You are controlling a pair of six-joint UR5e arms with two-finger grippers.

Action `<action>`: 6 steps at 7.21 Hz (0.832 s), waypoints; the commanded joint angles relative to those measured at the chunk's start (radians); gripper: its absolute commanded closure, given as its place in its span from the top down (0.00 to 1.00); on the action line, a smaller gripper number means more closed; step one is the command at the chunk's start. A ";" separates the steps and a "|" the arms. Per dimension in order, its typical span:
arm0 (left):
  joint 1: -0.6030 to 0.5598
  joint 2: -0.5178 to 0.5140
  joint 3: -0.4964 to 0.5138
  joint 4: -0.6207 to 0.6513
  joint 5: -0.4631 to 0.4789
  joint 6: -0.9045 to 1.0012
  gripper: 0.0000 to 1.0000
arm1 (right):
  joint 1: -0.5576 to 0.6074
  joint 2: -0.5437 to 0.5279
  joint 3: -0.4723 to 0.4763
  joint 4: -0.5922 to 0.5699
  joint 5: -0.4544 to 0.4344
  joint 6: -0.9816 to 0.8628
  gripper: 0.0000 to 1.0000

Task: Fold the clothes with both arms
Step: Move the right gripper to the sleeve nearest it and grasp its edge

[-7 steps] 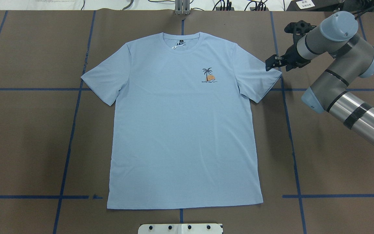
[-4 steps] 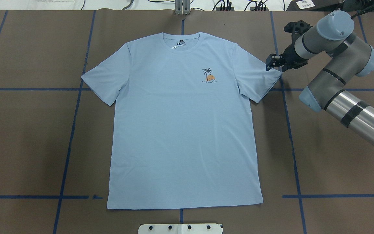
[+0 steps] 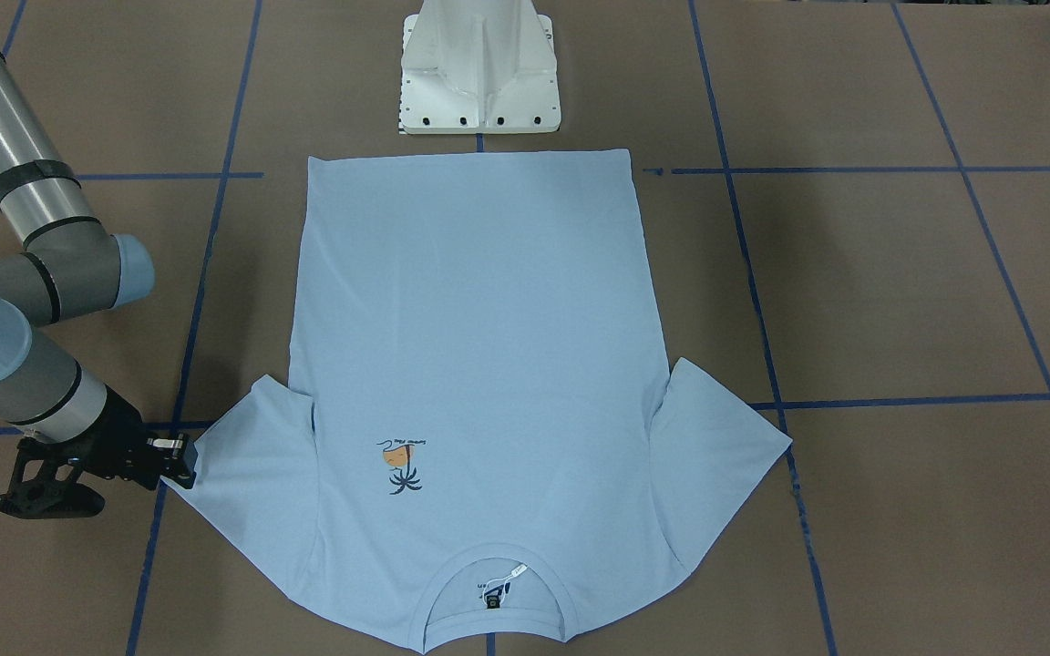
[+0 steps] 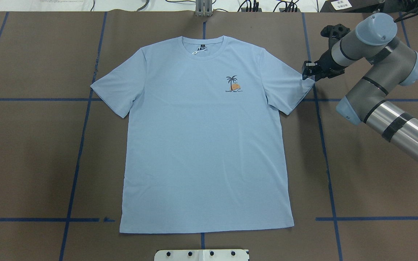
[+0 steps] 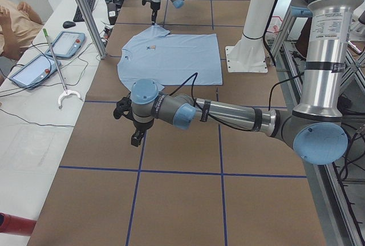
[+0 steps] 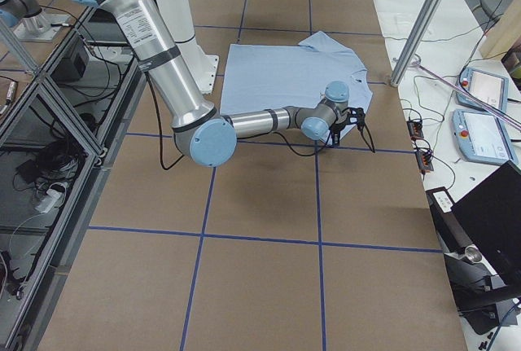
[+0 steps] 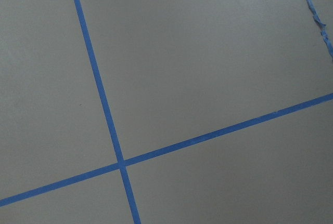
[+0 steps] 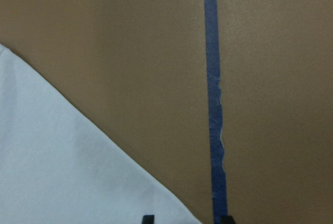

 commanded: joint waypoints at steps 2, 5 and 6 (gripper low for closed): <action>0.000 0.000 0.000 0.000 0.000 0.000 1.00 | 0.009 -0.008 0.001 0.001 -0.002 -0.003 0.52; 0.000 0.000 0.004 -0.002 0.000 0.000 1.00 | 0.006 -0.016 -0.005 0.000 -0.006 -0.001 0.51; 0.000 0.000 0.004 -0.002 0.000 0.000 1.00 | 0.003 -0.017 -0.006 0.000 -0.006 0.002 0.42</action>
